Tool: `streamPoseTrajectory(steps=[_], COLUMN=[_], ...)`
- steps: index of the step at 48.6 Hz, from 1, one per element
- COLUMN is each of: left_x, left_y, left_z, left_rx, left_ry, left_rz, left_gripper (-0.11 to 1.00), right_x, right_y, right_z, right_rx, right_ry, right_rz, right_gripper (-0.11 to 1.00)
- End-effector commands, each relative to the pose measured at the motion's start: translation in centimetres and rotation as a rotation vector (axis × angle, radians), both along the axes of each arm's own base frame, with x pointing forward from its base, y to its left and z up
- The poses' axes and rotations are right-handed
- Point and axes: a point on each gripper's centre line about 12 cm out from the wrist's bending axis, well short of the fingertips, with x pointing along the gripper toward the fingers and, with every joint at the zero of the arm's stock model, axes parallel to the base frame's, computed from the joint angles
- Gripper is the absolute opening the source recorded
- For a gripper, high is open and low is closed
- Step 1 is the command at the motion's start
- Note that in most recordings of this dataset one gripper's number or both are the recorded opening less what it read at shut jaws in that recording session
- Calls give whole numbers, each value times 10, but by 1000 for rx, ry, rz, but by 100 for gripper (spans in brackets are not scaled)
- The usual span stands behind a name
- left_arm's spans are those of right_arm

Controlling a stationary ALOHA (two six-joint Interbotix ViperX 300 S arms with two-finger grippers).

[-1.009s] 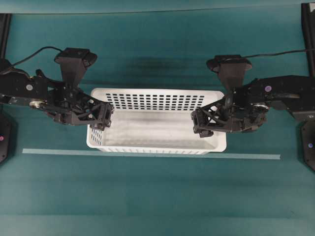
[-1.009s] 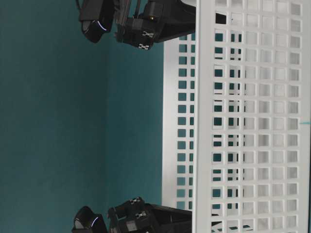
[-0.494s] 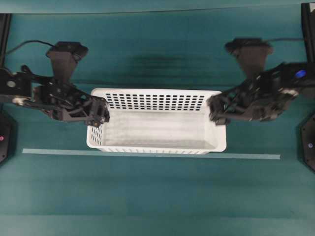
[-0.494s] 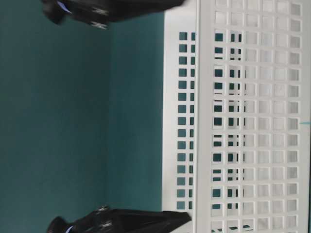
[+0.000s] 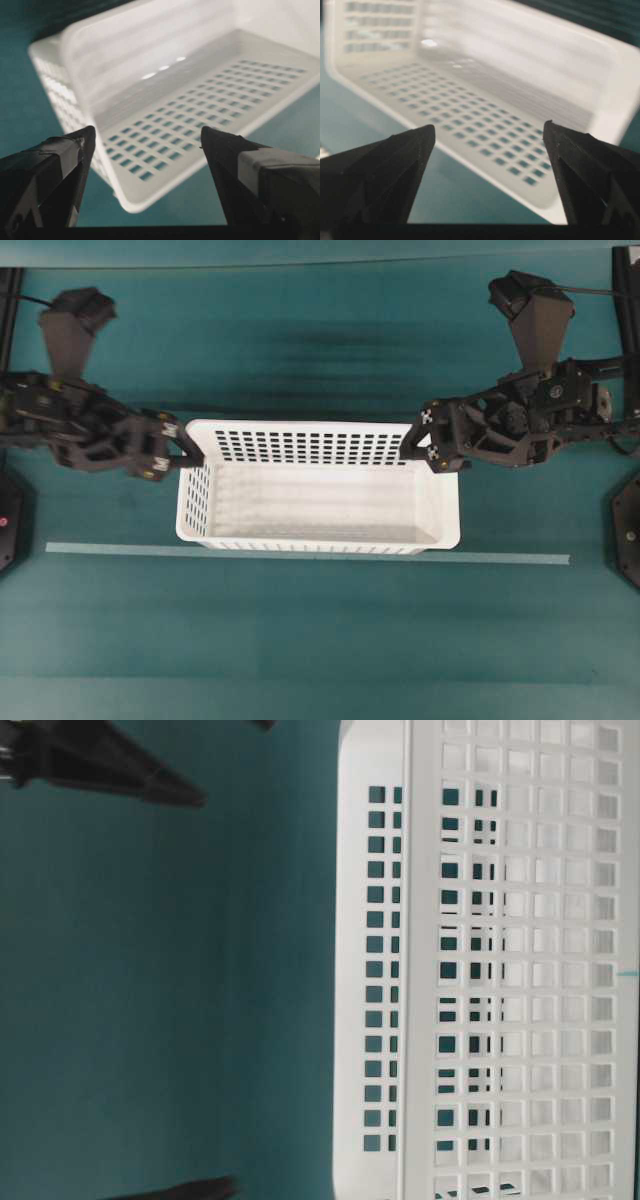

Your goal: Lift the white basket with both hands.

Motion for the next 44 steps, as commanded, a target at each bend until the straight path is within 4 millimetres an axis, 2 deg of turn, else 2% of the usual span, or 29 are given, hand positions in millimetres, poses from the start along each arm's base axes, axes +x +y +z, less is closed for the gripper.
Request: streamPoseTrajectory(steps=[1,7,18,29,44], left_x=[-5,-17,-33,-38,-38], left_y=[-2,-4,-6,-12,-29], left_z=[20,41,64,74,77], left_rx=[46,126,259,415,659], left_ry=[-74,-170,-327,-392,-405], left_rz=[-34,-85,-148,-246,-449], left_gripper=[91,91,91,91,91], right_x=[7,7,3,-11,-35], right_y=[3,3,8,16,21], right_z=[14,29,45,57,74], right_rx=[-47,-115,-241,-403,-643], right_ry=[-85,-176,-305,-436,-532], right_rz=[45,95,182,284,399], right_gripper=[92,92,91,90,90])
